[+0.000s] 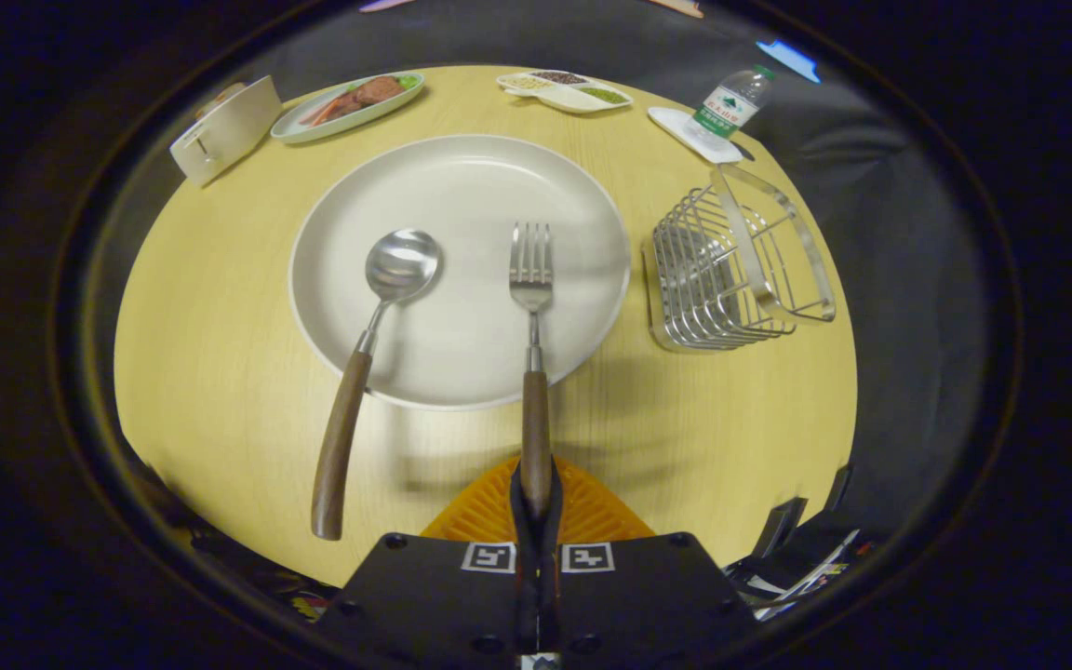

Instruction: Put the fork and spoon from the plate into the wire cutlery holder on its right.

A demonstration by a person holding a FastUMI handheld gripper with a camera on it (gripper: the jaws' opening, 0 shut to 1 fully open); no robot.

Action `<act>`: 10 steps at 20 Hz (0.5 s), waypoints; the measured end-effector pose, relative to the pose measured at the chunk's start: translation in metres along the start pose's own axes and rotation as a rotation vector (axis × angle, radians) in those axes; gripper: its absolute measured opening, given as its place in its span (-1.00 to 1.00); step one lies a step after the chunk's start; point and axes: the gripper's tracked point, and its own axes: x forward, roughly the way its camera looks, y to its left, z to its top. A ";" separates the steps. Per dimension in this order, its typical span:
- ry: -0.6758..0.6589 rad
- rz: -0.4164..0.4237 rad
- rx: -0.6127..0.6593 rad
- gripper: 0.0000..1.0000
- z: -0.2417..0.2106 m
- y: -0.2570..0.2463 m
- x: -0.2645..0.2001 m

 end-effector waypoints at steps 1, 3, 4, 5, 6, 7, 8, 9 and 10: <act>-0.009 0.001 0.009 -0.92 0.000 -0.002 -0.002; -0.023 -0.003 0.022 -0.92 0.002 -0.006 -0.009; -0.033 -0.002 0.027 -0.92 0.002 -0.009 -0.013; -0.044 -0.001 0.033 -0.92 0.004 -0.011 -0.018; -0.059 -0.003 0.038 -0.92 0.006 -0.014 -0.023; -0.071 -0.003 0.041 -0.92 0.008 -0.017 -0.029; -0.085 -0.005 0.047 -0.92 0.010 -0.020 -0.035; -0.096 -0.007 0.051 -0.92 0.012 -0.024 -0.041; -0.108 -0.009 0.053 -0.92 0.014 -0.028 -0.047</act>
